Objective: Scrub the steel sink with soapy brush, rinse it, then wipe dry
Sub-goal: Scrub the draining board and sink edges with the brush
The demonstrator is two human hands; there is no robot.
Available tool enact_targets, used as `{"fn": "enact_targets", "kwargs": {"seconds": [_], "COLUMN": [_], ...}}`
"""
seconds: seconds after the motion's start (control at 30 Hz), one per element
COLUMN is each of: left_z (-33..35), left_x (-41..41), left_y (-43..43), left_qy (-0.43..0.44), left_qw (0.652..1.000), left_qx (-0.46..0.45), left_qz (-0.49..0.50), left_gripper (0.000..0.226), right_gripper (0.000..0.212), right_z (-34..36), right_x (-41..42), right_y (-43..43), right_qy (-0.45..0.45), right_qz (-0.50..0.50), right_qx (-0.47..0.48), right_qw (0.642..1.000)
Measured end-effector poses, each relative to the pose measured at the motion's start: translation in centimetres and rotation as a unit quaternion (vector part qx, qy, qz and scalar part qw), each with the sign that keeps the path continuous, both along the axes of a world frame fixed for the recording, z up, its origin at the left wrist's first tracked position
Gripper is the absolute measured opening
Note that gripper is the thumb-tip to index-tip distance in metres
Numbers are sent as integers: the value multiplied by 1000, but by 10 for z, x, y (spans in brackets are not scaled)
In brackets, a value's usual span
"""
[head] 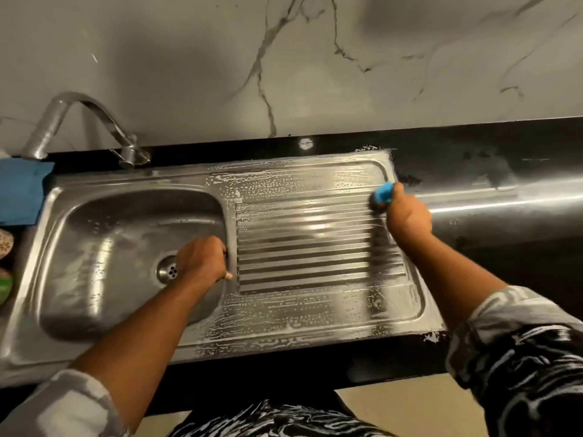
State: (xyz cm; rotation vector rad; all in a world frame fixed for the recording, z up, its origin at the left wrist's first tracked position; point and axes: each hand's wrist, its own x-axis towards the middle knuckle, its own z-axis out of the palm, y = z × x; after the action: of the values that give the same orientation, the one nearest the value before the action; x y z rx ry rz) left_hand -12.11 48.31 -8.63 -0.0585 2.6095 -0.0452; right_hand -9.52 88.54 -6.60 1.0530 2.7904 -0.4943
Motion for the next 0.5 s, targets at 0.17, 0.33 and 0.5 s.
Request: {"fn": "enact_targets", "kwargs": {"seconds": [0.17,0.33,0.5], "left_z": [2,1,5], "left_x": [5,3,-4], "left_y": [1,2,6], "left_qy": [5,13,5], "left_qw": [1000,1000,1000], "left_qx": [19,8,-15], "left_qz": [23,21,14], "left_gripper": [31,23,25], "right_gripper": [46,46,53], "right_z": [8,0,2], "right_x": [5,-19,-37], "right_y": [-37,-159,-234], "right_qy": [36,24,-40], "right_qz": [-25,84,249], "right_qx": [-71,-157,-125], "right_qw": [997,984,959]}}
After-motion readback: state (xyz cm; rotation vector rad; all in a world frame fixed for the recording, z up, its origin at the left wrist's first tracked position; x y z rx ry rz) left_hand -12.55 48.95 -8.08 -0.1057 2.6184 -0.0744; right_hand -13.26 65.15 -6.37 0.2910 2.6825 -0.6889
